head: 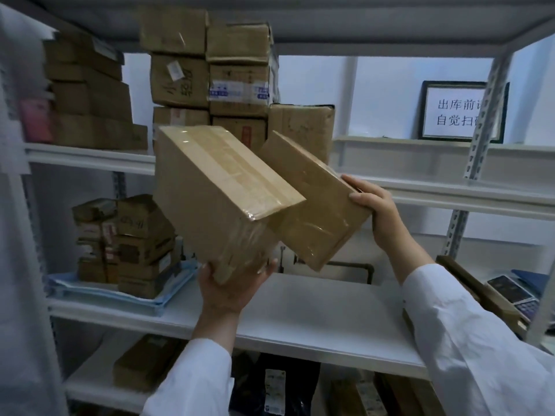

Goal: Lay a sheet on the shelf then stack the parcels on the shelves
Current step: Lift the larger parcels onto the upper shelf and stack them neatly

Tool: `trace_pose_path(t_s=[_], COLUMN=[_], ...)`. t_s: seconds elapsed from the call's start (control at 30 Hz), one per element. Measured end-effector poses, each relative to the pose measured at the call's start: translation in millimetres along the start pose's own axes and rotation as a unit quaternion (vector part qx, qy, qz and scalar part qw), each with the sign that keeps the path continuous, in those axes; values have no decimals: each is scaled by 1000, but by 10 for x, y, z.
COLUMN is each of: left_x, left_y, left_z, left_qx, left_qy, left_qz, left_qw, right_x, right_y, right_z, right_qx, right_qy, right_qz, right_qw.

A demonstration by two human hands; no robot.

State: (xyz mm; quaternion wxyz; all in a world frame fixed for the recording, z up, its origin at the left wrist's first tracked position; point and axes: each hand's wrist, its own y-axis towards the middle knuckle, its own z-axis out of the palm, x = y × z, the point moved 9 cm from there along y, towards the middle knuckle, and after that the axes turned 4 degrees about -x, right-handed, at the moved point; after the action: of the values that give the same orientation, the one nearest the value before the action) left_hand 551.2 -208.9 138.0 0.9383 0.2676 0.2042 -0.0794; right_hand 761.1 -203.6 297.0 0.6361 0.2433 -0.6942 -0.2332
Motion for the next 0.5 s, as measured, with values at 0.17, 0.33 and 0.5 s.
trace_pose_path(t_s=[0.17, 0.33, 0.5], left_x=[-259, -239, -210], left_y=[232, 418, 492], left_z=[279, 379, 377], left_qx=[88, 91, -7], left_qy=[7, -23, 7], left_qz=[17, 22, -15], left_qw=[996, 995, 1000], right_x=[69, 190, 166], right_y=[43, 56, 59], right_z=[-198, -302, -376], right_qx=[-53, -95, -180], right_qy=[69, 190, 303], right_qz=[-11, -35, 13], right_qw=[996, 976, 936])
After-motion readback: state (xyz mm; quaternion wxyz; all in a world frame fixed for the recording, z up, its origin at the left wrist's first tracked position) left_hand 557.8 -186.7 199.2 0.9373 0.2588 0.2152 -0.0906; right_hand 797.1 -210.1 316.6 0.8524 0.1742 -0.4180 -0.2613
